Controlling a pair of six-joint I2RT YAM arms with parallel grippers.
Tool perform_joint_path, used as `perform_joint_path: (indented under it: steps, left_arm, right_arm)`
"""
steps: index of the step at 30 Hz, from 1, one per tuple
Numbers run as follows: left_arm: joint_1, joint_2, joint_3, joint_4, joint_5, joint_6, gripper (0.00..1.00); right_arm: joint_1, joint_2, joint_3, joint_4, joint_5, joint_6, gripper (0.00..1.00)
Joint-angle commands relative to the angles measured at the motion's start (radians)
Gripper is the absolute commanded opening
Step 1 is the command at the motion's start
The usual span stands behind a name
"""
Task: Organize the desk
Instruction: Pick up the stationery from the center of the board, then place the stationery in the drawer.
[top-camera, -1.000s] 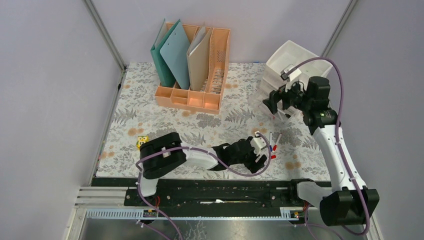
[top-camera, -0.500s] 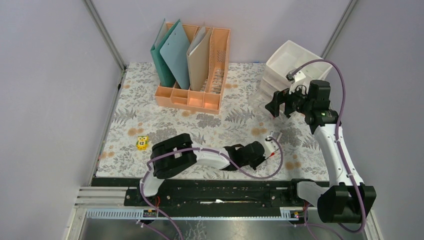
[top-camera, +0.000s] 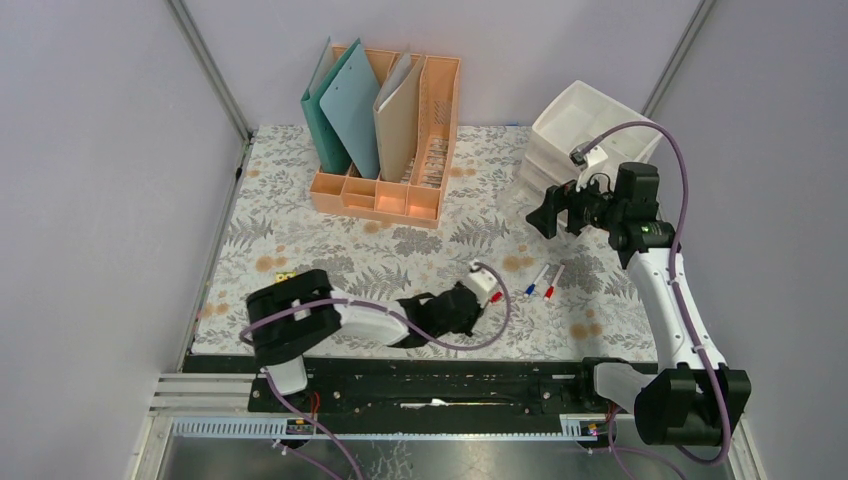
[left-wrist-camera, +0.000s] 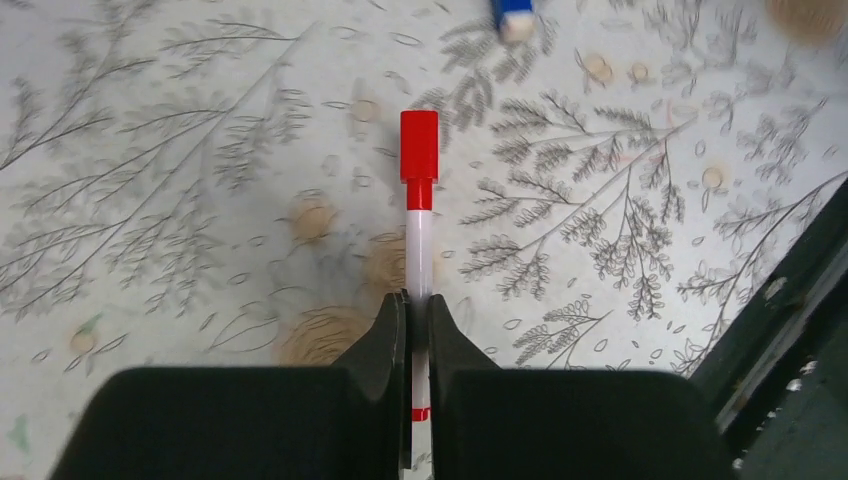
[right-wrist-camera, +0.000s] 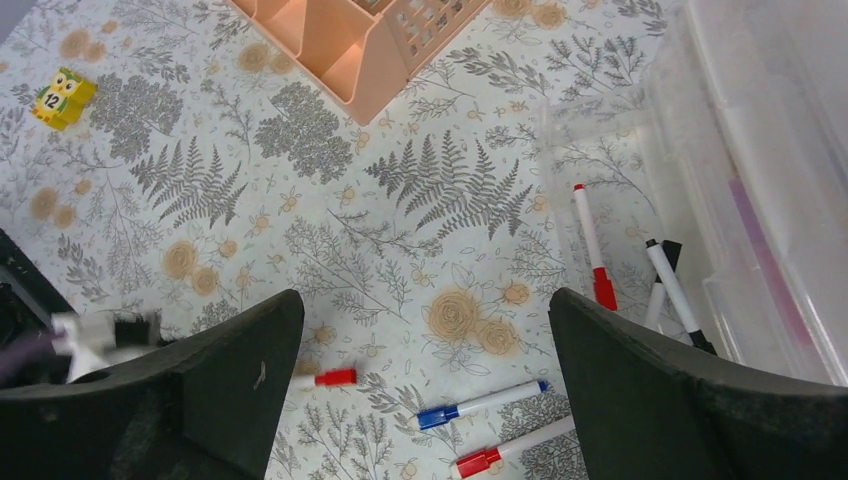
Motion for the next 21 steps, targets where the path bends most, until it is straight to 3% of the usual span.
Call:
perform_joint_path:
  steps: [1,5,10,15,21]
  left_arm:
    - [0.109,-0.130,-0.111,0.289,0.111,-0.215,0.00]
    - [0.227,-0.127,-0.124,0.440,0.282,-0.363,0.00]
    - [0.311,-0.023,0.008,0.472,0.391,-0.525,0.00]
    - [0.379,0.145,0.142,0.600,0.449,-0.733,0.00]
    - [0.431,0.426,0.343,0.817,0.518,-1.031,0.00]
  right_arm:
    - [-0.006,0.003,-0.010,0.018,-0.048,0.013,1.00]
    - [-0.005,-0.006,-0.018,0.039,-0.040,0.036,1.00]
    - [-0.016,-0.037,-0.022,0.072,0.052,0.090,1.00]
    - [-0.050,-0.073,-0.034,0.126,0.146,0.218,1.00]
    - [-0.069,-0.114,-0.054,0.161,0.155,0.260,1.00]
